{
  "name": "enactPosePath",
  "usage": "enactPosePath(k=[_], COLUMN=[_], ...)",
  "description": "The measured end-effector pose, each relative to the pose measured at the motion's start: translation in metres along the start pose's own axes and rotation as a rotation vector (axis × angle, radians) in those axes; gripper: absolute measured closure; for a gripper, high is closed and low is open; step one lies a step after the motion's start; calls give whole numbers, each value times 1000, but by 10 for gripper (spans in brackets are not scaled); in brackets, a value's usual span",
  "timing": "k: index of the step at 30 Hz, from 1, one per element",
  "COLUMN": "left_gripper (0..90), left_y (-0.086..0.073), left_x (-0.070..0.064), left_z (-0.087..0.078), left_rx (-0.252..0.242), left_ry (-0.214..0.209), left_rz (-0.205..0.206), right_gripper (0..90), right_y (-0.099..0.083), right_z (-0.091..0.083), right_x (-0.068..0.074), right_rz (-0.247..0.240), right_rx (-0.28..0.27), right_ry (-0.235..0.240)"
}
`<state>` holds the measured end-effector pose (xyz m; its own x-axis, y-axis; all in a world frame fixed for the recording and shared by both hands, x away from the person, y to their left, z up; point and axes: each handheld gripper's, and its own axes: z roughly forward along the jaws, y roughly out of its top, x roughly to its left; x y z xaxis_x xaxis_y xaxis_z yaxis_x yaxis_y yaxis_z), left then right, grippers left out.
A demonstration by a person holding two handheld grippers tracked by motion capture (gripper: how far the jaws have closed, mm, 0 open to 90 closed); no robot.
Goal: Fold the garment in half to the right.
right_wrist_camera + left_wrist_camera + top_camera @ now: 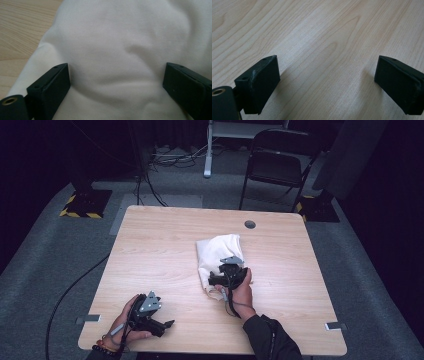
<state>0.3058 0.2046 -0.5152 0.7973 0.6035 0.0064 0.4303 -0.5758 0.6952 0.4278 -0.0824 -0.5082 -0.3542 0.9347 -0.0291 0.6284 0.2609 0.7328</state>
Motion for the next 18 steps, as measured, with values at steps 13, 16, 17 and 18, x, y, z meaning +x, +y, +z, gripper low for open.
enactPosePath(k=[13, 16, 17, 18], left_gripper=[62, 62, 62, 62], left_y=[0, 0, 0, 0], left_x=[0, 0, 0, 0], left_z=[0, 0, 0, 0], left_rx=[0, 0, 0, 0], left_ry=[2, 2, 2, 2], left_rz=[-2, -2, -3, -2], right_gripper=[79, 86, 86, 88], right_y=[6, 8, 8, 8], right_z=[-4, -7, -8, -8], right_x=[-8, -10, -10, -10], right_rz=[-30, -57, -61, -72], right_rx=[65, 78, 81, 84], right_ry=[61, 72, 76, 81])
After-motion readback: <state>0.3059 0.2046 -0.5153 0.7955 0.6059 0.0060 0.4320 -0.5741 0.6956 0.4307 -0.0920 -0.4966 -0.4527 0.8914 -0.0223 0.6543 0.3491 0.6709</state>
